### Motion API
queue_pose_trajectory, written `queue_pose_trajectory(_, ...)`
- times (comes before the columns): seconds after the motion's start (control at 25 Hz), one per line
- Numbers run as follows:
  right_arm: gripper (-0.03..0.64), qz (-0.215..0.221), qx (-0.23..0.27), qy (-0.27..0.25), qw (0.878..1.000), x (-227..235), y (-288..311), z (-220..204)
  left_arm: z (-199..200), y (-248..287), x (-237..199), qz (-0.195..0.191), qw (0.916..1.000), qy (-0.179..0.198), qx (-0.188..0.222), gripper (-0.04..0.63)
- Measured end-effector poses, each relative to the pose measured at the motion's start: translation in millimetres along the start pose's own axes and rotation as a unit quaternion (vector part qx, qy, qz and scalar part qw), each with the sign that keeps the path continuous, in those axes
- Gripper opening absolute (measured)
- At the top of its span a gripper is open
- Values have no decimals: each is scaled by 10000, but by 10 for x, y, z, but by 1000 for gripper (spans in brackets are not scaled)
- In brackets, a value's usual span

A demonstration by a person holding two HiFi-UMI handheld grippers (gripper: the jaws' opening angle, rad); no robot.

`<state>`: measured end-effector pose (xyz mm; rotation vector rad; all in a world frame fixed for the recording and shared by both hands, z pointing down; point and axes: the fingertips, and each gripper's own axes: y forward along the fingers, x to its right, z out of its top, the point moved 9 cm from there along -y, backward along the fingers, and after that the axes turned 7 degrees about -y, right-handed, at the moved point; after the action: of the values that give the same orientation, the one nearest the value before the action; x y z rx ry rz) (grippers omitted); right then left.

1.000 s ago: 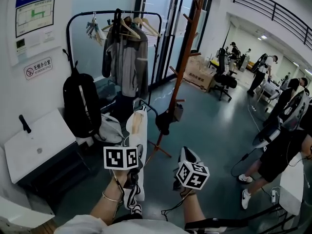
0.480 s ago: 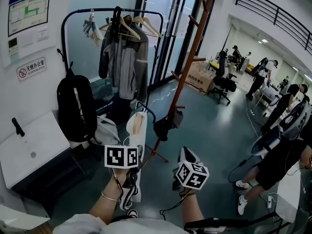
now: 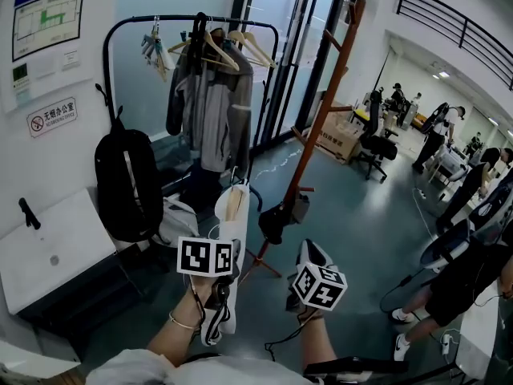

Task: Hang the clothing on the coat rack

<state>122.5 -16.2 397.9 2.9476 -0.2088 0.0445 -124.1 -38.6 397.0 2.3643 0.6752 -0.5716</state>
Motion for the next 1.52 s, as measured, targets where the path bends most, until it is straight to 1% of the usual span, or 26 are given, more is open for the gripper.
queue_pose_trajectory(0.24,23,6,34,55,10000,2,248,36,145,137,-64,-12,9999,137,-25,14)
queue_pose_trajectory(0.56,23,-54,-85,216,9997,66,373,-103,183,253,-145,87,9997,207,-127,14)
queue_pose_trajectory(0.76,23,-61,-178,303,9994,82,434,-159,179,305,-198,156,9995,148,-211,14)
queue_pose_trajectory(1.0,23,-32,-204,304,9993,144,610,-167,247,431,-270,204,9996,114,-177,14)
queue_pose_trajectory(1.28,23,14,-155,251,9996,242,947,-72,428,722,-317,174,9994,162,-231,14)
queue_pose_trajectory(1.52,23,41,-183,167,9997,460,1277,-12,617,1074,-348,227,9996,85,-135,14)
